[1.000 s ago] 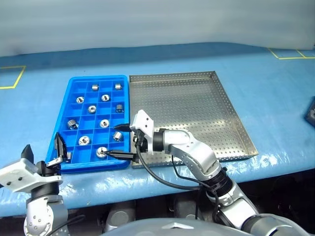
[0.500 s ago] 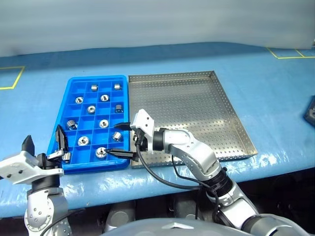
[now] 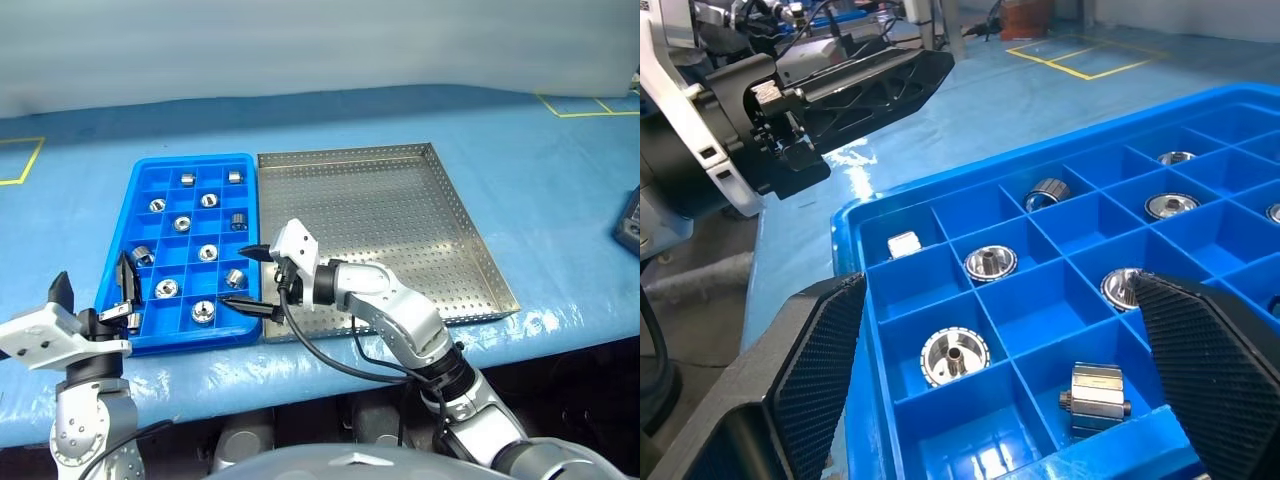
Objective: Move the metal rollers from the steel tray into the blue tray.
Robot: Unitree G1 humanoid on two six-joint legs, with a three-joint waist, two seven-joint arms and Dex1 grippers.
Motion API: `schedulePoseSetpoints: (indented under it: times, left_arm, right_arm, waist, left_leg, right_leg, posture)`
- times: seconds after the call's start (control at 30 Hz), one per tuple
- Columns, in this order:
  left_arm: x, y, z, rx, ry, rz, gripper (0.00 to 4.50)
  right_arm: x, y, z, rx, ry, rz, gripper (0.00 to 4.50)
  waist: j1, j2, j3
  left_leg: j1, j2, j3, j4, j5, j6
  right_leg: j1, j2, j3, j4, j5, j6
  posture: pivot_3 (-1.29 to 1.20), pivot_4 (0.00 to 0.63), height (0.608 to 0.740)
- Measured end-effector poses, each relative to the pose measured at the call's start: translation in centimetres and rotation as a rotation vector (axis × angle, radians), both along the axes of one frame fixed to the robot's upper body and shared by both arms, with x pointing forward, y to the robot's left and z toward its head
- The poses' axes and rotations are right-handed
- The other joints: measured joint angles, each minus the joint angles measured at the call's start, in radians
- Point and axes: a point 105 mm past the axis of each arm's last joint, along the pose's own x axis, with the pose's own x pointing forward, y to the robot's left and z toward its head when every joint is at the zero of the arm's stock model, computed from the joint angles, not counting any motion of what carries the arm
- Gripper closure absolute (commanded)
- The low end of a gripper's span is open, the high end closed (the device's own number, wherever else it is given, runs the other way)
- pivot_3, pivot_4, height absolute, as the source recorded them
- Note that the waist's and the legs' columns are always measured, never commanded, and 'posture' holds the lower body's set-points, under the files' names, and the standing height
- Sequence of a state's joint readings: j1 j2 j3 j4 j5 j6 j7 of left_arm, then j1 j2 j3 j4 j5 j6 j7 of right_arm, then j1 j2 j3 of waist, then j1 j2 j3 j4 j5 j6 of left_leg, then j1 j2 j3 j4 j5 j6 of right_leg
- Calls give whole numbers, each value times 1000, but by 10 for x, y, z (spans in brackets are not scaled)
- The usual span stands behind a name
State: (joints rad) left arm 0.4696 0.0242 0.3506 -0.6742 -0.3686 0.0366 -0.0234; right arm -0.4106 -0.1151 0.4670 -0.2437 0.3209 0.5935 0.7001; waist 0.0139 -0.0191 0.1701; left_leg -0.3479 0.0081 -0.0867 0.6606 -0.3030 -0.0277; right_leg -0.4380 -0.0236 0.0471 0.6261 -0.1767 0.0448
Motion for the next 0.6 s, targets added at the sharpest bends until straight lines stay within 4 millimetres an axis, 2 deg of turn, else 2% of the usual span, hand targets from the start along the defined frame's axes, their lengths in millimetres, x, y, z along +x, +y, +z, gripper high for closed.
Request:
schedulePoseSetpoints:
  times: [0.6]
  left_arm:
    - [4, 1, 2, 16, 5, -11, 15]
  right_arm:
    - [0, 0, 0, 1, -1, -2, 0]
  waist:
    - [-2, 0, 0]
  left_leg:
    - [0, 0, 0, 0, 0, 0]
  right_leg:
    - [0, 0, 0, 0, 0, 0]
  posture:
    - [132, 150, 740]
